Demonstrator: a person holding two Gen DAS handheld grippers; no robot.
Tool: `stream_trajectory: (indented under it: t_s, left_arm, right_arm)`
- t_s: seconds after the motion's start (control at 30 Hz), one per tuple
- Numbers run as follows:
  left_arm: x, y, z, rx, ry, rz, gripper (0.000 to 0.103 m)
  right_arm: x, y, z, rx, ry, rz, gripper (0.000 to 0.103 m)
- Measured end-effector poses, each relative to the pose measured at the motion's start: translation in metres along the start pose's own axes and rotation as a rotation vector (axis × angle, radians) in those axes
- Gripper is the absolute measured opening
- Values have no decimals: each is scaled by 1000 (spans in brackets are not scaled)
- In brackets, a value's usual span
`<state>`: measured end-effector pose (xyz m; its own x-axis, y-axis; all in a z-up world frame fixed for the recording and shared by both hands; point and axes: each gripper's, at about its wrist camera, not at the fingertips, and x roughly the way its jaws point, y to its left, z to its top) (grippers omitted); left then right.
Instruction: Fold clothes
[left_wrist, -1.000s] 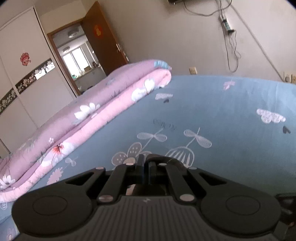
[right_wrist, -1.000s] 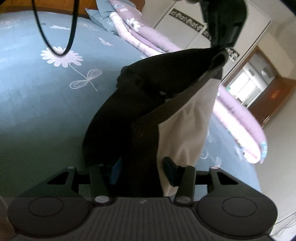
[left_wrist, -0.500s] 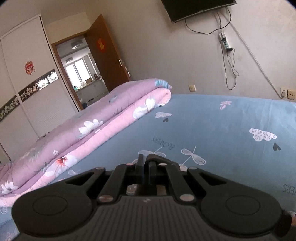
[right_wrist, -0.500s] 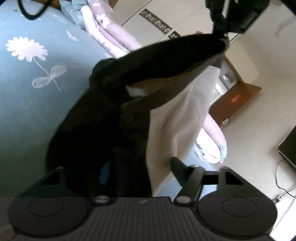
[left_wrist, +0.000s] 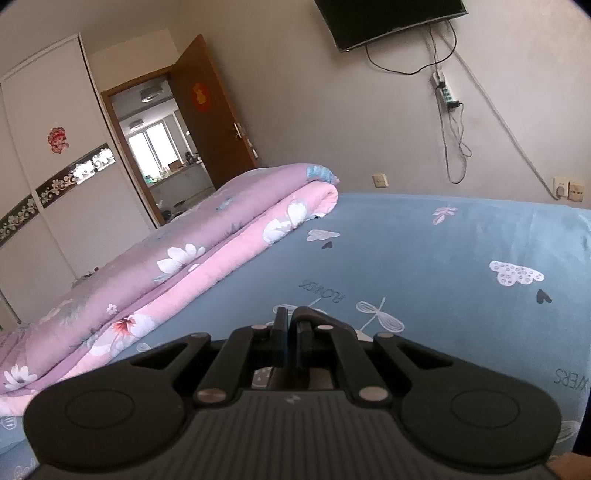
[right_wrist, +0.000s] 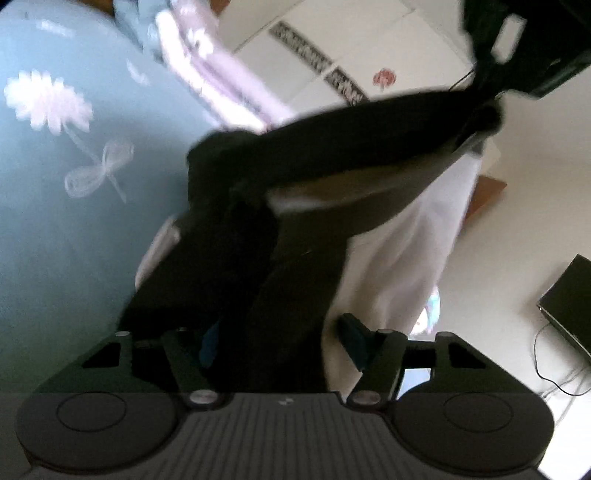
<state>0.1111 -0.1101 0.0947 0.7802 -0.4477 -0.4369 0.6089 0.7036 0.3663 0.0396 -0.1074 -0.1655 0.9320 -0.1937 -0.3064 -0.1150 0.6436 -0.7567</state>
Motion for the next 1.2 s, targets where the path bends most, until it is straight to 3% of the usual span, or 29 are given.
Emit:
stream_trajectory:
  t_s: [0.03,0.1,0.13,0.23,0.43,0.77,0.93,1.0,1.13,1.2]
  left_arm:
    - [-1,0,-1,4,1,1,2]
    - [-1,0,-3,10,6,3,2]
    - [-2,2,-4,9,9,13,2]
    - [-5,7,-9,3,17,41,3]
    - [-14,24,-21,-10,53,130,3]
    - [-61,59,-41,-80,125,258,3]
    - [-86,63,-52,-108,174,246,3]
    - [-94,64,-56,-109,213,212,2]
    - [-102,66,-65,-122,346,66,1]
    - [-102,64,-66,-97,426,16,0]
  right_arm:
    - [4,1,-1,3,12,1,49]
    - [8,-3,-3,13,26,2,17]
    - [8,-7,-4,25,32,11,14]
    - [5,-31,-5,75,35,66,13]
    - [-20,-107,-5,228,2,313,8]
    - [-46,-217,27,301,-96,300,5]
    - [-46,-238,51,292,-106,364,5]
    - [-52,-249,53,295,-76,443,4]
    - [-38,-265,66,306,85,692,4]
    - [-31,-266,72,260,173,764,4]
